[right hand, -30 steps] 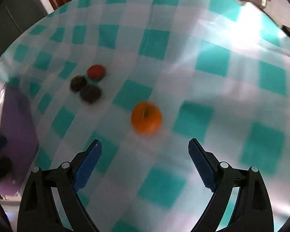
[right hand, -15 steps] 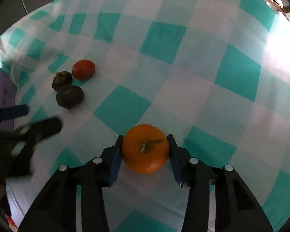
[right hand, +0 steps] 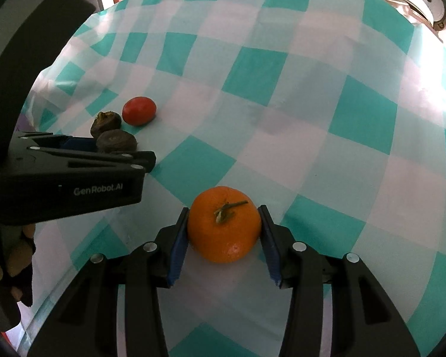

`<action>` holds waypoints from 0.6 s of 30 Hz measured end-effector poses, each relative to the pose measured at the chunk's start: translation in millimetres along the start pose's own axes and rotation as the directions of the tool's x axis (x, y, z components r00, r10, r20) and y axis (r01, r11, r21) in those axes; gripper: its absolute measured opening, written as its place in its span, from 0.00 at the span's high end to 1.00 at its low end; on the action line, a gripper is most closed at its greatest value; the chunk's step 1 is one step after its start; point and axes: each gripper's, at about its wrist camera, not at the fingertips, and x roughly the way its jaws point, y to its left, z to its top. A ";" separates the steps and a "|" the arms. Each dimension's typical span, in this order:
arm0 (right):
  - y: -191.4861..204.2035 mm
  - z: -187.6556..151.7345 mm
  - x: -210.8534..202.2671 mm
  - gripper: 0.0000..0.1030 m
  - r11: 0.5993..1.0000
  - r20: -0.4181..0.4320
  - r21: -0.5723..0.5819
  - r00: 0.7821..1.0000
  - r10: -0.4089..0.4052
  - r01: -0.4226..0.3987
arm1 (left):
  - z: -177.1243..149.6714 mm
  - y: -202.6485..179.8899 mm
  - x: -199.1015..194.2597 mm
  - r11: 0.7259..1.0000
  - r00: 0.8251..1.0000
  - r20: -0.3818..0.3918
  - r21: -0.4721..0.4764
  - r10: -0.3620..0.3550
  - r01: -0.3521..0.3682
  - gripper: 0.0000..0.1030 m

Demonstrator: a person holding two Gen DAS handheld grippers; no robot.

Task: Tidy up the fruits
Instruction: 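Grasp the small mandarin with the right gripper while the left grasps a brown fruit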

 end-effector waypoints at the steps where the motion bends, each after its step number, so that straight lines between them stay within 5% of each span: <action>1: 0.4 -0.3 -0.1 0.55 1.000 0.003 0.000 1.000 0.000 0.000 | -0.1 -0.9 -0.5 1.000 1.000 0.000 0.004 -0.001 0.001 0.37; 10: 2.9 -4.6 -3.0 0.44 1.000 -0.006 -0.013 1.000 -0.015 0.015 | -1.7 -2.8 -3.4 1.000 1.000 0.006 0.004 -0.002 0.002 0.39; 14: -1.2 -0.7 -4.6 0.57 1.000 -0.033 0.000 0.999 -0.017 0.017 | 4.1 4.3 -4.1 1.000 1.000 0.010 -0.006 0.000 0.000 0.60; 18: -0.1 5.7 -0.3 0.58 1.000 -0.066 0.002 0.998 -0.018 0.018 | 9.8 21.2 -4.9 0.994 0.996 -0.023 -0.073 -0.088 0.086 0.60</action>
